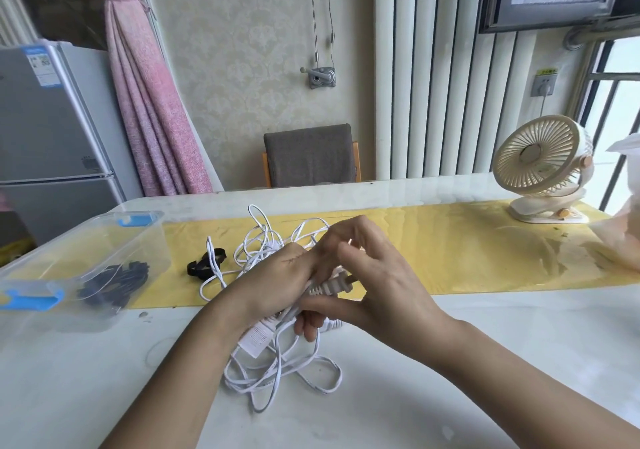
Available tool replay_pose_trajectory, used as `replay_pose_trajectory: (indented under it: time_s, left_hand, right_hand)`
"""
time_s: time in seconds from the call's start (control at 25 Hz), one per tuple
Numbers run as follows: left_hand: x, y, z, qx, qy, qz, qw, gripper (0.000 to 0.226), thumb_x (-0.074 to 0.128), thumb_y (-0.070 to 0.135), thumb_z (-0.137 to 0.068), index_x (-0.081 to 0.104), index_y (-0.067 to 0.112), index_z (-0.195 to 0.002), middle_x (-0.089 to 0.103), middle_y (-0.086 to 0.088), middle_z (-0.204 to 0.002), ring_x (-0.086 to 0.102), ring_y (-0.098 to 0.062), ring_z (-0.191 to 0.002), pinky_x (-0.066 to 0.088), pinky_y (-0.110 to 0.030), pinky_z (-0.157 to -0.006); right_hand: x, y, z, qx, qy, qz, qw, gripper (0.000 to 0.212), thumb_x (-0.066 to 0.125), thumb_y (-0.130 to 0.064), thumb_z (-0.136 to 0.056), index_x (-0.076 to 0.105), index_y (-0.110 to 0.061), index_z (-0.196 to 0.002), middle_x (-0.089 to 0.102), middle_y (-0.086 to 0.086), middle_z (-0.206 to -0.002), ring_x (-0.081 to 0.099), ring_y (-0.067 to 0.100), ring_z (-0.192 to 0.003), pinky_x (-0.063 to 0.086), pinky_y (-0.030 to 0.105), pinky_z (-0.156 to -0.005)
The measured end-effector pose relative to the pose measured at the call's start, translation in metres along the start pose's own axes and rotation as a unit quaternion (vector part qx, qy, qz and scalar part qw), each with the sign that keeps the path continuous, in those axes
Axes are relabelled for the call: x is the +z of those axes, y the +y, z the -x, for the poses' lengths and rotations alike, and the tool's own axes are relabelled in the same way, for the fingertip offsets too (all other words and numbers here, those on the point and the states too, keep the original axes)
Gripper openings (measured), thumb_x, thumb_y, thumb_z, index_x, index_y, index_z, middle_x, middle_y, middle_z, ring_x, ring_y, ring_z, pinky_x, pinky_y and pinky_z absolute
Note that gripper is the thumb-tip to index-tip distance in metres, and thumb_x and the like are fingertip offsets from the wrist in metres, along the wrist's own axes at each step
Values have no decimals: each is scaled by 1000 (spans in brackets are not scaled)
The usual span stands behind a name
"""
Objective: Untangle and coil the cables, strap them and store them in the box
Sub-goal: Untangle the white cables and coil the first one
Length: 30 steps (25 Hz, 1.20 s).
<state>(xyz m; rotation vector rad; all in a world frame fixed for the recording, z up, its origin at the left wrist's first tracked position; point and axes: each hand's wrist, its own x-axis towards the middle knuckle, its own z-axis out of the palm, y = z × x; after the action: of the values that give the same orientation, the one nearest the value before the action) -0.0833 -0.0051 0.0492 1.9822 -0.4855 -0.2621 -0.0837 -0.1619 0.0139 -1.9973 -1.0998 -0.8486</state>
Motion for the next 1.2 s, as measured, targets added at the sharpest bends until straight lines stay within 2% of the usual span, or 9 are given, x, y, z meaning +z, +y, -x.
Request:
replay_pose_trajectory:
  time_s: [0.24, 0.4, 0.56, 0.64, 0.72, 0.8, 0.96, 1.04, 1.2]
  left_hand:
    - [12, 6, 6, -29, -10, 155, 987, 54, 30, 31, -96, 54, -3, -61, 50, -21, -46, 53, -31, -43, 42, -24, -41]
    - [16, 6, 1, -10, 29, 175, 984, 55, 33, 29, -95, 54, -7, -59, 54, -25, -54, 58, -32, -50, 47, -26, -49]
    - [-1, -4, 4, 71, 46, 152, 985, 54, 44, 52, -92, 63, 12, -59, 57, -11, -61, 57, -19, -60, 47, -23, -62]
    - [-18, -13, 8, 130, 52, 109, 984, 33, 55, 45, -87, 67, 17, -73, 63, 1, -71, 59, -13, -71, 47, -23, -71]
    - [-35, -18, 12, 162, 100, 98, 977, 10, 63, 26, -85, 70, 20, -82, 68, 7, -77, 62, -5, -78, 48, -17, -75]
    - [-55, -26, 13, 172, 173, 103, 964, 17, 61, 28, -85, 65, 17, -74, 60, 8, -63, 58, -2, -67, 44, -10, -69]
    - [-103, -45, 12, 122, 265, 84, 953, 31, 49, 36, -93, 60, 11, -79, 46, 11, -50, 46, -6, -56, 38, -11, -58]
    - [-126, -59, 14, 95, 336, 15, 937, 29, 45, 32, -94, 59, 12, -77, 46, 12, -46, 46, -5, -53, 39, -15, -58]
    - [-163, -90, 23, 44, 477, -62, 876, 33, 45, 36, -98, 60, 23, -71, 50, 8, -49, 55, -17, -61, 38, -30, -64]
  right_hand:
    - [5, -3, 1, 64, 70, -109, 990, 36, 69, -32, -79, 46, -12, -98, 42, 0, -101, 47, 9, -89, 41, 16, -74]
    - [14, -4, -2, 171, 100, -275, 941, 26, 65, -36, -82, 41, -39, -90, 45, 8, -87, 52, 24, -53, 42, 27, -50]
    - [23, -7, -19, 232, 123, -327, 908, 29, 59, -31, -91, 33, -18, -93, 47, 13, -57, 45, 20, -43, 38, 26, -42]
    - [31, -8, -38, 248, 127, -355, 892, 29, 55, -30, -90, 31, -12, -93, 49, 15, -56, 46, 20, -44, 42, 31, -40]
    - [40, -8, -59, 258, 134, -313, 904, 24, 55, -31, -93, 35, -17, -92, 48, 22, -66, 48, 24, -51, 47, 43, -46]
    - [53, -9, -80, 258, 132, -327, 900, 19, 53, -25, -95, 36, -16, -93, 47, 15, -66, 50, 18, -55, 47, 37, -48]
    - [92, -3, -122, 303, 61, -339, 888, 24, 50, -26, -96, 43, -4, -102, 54, 1, -74, 51, 10, -64, 46, 21, -61]
    - [114, 16, -137, 348, 9, -326, 879, 30, 43, -30, -99, 50, -1, -103, 55, 5, -82, 54, 17, -75, 48, 28, -74]
    - [154, 61, -158, 335, -175, -120, 918, 28, 42, -1, -90, 68, -3, -100, 63, 5, -89, 58, 23, -86, 46, 32, -79]
